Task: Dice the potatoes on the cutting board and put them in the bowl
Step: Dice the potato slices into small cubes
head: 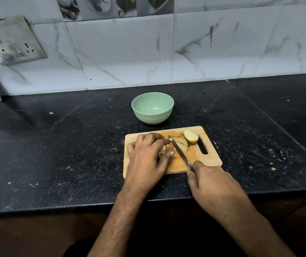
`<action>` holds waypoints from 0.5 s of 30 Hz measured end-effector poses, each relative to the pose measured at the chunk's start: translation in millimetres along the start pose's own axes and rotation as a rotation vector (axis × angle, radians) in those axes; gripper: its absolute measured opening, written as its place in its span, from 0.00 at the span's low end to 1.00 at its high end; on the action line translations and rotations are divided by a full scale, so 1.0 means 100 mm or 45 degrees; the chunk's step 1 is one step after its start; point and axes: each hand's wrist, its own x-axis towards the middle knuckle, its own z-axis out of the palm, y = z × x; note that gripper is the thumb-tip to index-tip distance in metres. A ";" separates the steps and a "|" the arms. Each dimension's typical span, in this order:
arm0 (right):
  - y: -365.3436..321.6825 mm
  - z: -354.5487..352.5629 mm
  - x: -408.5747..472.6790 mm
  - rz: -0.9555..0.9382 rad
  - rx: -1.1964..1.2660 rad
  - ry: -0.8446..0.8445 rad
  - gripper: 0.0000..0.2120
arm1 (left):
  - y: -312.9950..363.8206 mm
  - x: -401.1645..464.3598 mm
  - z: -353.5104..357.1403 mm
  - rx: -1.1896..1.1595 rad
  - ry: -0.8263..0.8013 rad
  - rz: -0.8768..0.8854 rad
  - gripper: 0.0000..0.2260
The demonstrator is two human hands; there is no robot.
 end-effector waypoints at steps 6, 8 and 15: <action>0.20 -0.10 -0.18 0.061 -0.032 -0.050 0.11 | 0.17 0.08 0.12 0.204 -0.087 0.046 0.12; 0.26 -0.09 -0.24 0.079 -0.042 -0.060 0.10 | 0.23 0.14 0.16 0.232 -0.088 0.006 0.12; 0.32 -0.08 -0.35 0.048 -0.030 -0.039 0.10 | 0.36 0.33 0.28 0.303 -0.091 -0.164 0.09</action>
